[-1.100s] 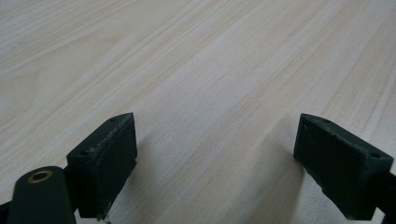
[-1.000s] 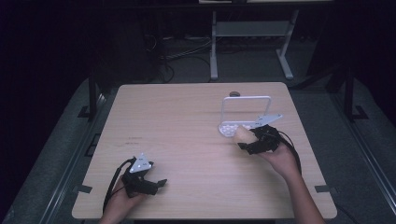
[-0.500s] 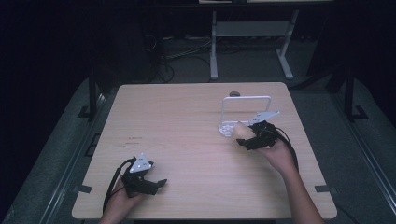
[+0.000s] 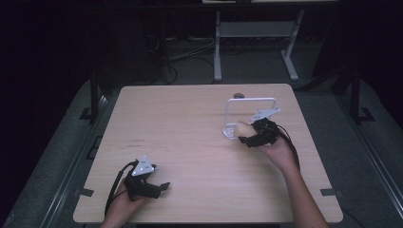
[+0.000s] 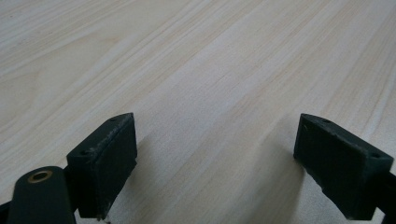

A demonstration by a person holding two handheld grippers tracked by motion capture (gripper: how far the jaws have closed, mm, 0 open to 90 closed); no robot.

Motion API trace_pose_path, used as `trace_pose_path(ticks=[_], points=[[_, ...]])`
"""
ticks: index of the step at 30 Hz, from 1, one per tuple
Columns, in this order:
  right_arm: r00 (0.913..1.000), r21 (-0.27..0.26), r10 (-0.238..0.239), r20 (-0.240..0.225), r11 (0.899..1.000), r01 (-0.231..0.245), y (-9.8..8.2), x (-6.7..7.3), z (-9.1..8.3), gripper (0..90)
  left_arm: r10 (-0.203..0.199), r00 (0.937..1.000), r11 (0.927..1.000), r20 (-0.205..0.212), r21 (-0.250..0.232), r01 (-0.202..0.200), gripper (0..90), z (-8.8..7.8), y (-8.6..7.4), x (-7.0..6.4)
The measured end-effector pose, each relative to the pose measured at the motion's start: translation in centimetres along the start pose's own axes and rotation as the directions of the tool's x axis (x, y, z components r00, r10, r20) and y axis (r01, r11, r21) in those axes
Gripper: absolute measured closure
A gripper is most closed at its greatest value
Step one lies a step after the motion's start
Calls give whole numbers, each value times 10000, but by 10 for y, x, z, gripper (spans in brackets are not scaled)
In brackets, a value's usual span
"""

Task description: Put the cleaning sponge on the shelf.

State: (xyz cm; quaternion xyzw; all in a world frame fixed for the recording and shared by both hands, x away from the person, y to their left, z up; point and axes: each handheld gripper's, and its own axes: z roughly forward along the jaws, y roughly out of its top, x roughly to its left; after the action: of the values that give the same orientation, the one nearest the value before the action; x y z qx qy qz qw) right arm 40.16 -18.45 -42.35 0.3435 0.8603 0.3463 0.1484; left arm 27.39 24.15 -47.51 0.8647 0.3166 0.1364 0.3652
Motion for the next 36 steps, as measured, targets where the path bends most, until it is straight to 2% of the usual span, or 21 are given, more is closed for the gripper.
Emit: trace_pose_path(ticks=[18, 26, 36], points=[[9998, 73, 167, 90, 9998, -168, 6, -11, 21, 266, 1, 10000, 10000, -6, -11, -1, 127, 0, 0, 0], [9994, 121, 316, 147, 9994, -318, 3, -14, 29, 266, 1, 10000, 10000, -5, -13, -1, 127, 0, 0, 0], [9998, 379, 155, 150, 9992, -160, 9, -15, 38, 265, 3, 10000, 10000, -5, -12, -3, 127, 0, 0, 0]])
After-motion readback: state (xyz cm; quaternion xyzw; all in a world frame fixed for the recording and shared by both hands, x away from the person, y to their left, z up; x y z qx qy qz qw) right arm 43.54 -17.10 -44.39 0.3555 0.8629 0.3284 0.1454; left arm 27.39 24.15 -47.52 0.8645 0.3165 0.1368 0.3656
